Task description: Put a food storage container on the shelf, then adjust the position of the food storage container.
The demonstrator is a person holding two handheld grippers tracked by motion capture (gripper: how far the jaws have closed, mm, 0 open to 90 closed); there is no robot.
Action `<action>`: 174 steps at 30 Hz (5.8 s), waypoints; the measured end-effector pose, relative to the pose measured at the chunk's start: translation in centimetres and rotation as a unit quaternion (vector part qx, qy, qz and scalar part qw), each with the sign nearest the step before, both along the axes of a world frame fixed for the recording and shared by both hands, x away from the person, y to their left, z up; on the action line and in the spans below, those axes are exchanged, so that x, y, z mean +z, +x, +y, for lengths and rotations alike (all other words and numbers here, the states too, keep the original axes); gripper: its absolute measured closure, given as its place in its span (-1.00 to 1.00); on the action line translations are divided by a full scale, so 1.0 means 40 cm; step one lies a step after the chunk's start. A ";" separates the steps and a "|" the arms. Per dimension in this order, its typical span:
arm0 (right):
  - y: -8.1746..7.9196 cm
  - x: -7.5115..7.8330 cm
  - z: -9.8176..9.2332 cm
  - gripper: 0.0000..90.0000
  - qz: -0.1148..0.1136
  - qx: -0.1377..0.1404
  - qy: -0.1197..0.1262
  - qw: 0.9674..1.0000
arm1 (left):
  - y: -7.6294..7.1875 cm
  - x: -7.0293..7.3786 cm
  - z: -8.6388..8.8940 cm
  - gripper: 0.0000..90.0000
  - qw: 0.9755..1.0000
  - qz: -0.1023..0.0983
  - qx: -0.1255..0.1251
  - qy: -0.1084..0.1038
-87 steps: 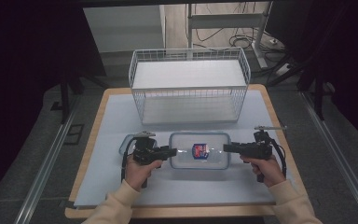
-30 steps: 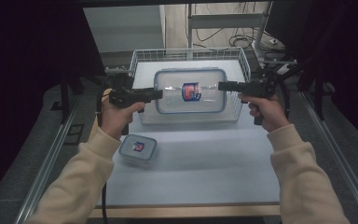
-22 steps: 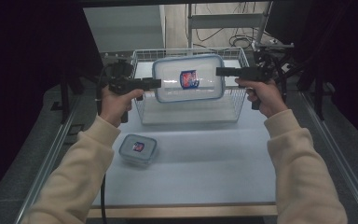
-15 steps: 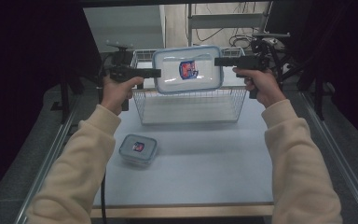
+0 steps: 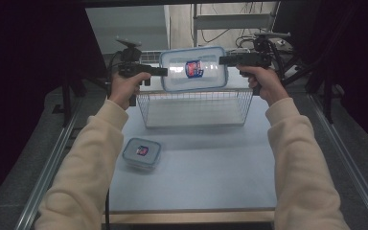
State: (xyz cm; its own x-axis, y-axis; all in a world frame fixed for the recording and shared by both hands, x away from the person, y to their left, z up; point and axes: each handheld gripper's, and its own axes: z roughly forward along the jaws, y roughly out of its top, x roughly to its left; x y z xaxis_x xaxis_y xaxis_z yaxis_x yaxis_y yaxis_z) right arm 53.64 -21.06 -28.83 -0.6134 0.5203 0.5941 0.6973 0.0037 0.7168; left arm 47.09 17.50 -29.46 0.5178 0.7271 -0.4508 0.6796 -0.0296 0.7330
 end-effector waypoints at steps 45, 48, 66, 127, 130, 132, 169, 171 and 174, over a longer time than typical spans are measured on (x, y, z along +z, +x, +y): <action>0.006 -0.011 0.009 -0.29 -0.034 -0.114 -0.014 0.993 | 0.072 -0.040 0.021 -0.27 0.997 -0.017 0.039 -0.070; -0.015 -0.014 -0.003 -0.30 -0.037 -0.104 -0.017 0.994 | 0.046 -0.039 0.026 -0.28 0.997 -0.024 0.036 -0.059; -0.165 -0.079 -0.021 0.60 -0.137 -0.052 -0.129 0.981 | -0.134 -0.097 -0.024 0.36 0.994 -0.089 0.028 0.058; -0.477 -0.461 -0.070 0.03 -0.113 0.039 -0.171 0.978 | -0.419 -0.434 -0.076 -0.24 0.992 -0.041 -0.098 0.063; -0.484 -0.467 -0.072 -0.07 -0.108 0.035 -0.171 0.979 | -0.425 -0.433 -0.070 -0.29 0.992 -0.044 -0.099 0.062; -0.487 -0.471 -0.075 -0.15 -0.107 0.030 -0.175 0.978 | -0.428 -0.433 -0.067 -0.32 0.992 -0.046 -0.100 0.063; -0.522 -0.507 -0.101 -0.31 -0.069 0.024 -0.160 0.984 | -0.612 -0.480 0.009 0.86 0.984 -0.047 -0.136 0.108; -0.522 -0.509 -0.101 -0.31 -0.066 0.022 -0.161 0.985 | -0.616 -0.488 0.022 0.90 0.984 -0.042 -0.133 0.111; -0.523 -0.508 -0.102 -0.31 -0.067 0.022 -0.161 0.984 | -0.619 -0.496 0.043 0.92 0.985 -0.037 -0.122 0.115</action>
